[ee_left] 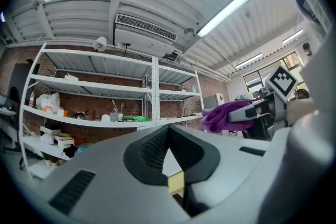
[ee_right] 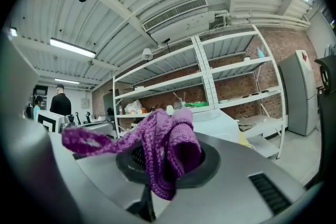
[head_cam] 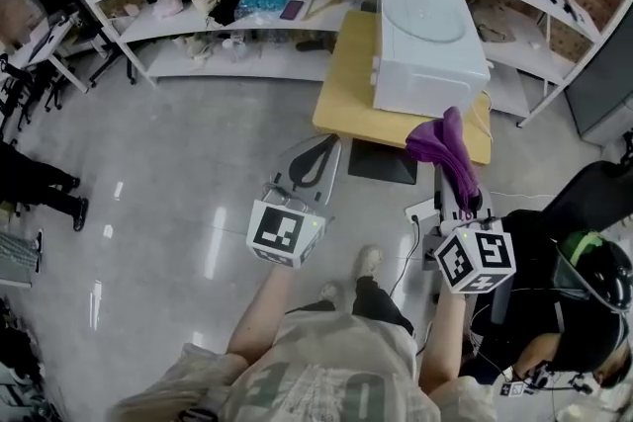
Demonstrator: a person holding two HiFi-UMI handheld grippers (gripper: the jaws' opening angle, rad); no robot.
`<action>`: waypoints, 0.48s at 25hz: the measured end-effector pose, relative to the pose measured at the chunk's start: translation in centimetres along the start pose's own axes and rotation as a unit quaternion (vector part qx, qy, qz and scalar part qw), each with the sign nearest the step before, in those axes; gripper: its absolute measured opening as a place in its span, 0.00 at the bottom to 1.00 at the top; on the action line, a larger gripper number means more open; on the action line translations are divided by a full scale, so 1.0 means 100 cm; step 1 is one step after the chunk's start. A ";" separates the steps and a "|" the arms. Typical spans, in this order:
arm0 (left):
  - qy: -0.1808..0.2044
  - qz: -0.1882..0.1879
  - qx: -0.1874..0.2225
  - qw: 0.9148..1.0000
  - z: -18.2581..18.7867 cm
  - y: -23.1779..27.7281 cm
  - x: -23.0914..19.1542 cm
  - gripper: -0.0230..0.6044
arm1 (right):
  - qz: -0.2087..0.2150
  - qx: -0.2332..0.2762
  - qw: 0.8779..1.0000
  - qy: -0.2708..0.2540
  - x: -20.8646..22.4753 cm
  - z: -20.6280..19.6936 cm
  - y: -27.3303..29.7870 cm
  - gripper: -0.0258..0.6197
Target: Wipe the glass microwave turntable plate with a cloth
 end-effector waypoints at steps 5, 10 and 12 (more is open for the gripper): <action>-0.010 0.003 0.002 1.000 0.003 -0.049 0.003 0.03 | 0.002 0.005 1.000 -0.004 -0.040 0.003 -0.042 0.12; -0.012 0.018 0.012 1.000 0.011 -0.078 0.009 0.03 | -0.002 -0.002 0.999 -0.039 -0.060 0.008 -0.074 0.12; -0.014 0.021 0.012 1.000 0.013 -0.085 0.017 0.03 | -0.003 -0.005 0.999 -0.051 -0.062 0.010 -0.088 0.12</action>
Point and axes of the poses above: the fingertips, and each gripper's own axes: y forward along the fingers, x to its right, z out of its top, the point moved 5 cm from there along -y, backward along the fingers, and after that the axes turned 6 degrees about -y, right-handed, at the moved point
